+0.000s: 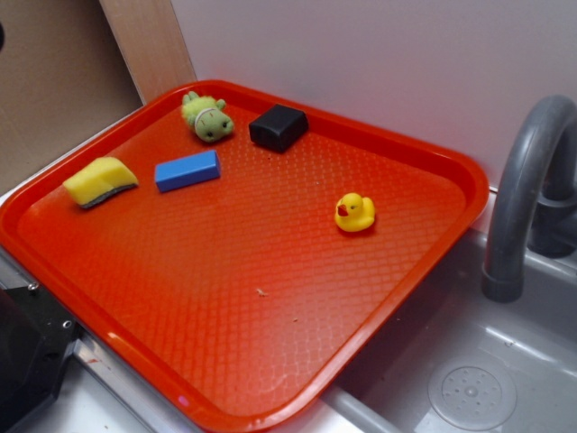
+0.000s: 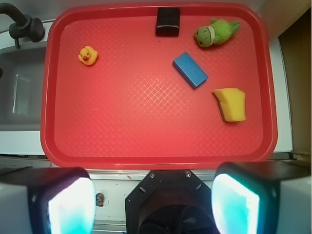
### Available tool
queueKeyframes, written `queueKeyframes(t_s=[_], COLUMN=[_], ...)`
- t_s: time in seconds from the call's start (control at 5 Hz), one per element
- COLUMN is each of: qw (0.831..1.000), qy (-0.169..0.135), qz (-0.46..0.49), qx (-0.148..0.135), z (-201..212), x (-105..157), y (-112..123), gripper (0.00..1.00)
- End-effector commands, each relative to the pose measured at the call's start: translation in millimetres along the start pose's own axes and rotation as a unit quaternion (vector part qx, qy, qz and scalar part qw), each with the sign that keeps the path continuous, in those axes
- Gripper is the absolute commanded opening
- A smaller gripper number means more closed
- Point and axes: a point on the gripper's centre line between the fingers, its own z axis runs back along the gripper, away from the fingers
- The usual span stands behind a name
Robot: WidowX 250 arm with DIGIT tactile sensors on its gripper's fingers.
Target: Grab the blue block.
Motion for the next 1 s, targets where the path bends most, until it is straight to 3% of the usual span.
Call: queueKeyframes(t_s=[0.0,0.2,0.6,0.8], qw=[1.0,0.998,0.989,0.976], qy=[0.0,0.009,0.028,0.041], qz=[0.0,-0.053,-0.137,-0.209], qx=[0.0,0.016,0.051,0.044], z=[0.0,-7.7,-1.6,-23.7], x=[0.0,30.6,43.6,57.1], y=[0.0,11.9,17.7,34.7], gripper=[1.0,1.0,1.0,1.0])
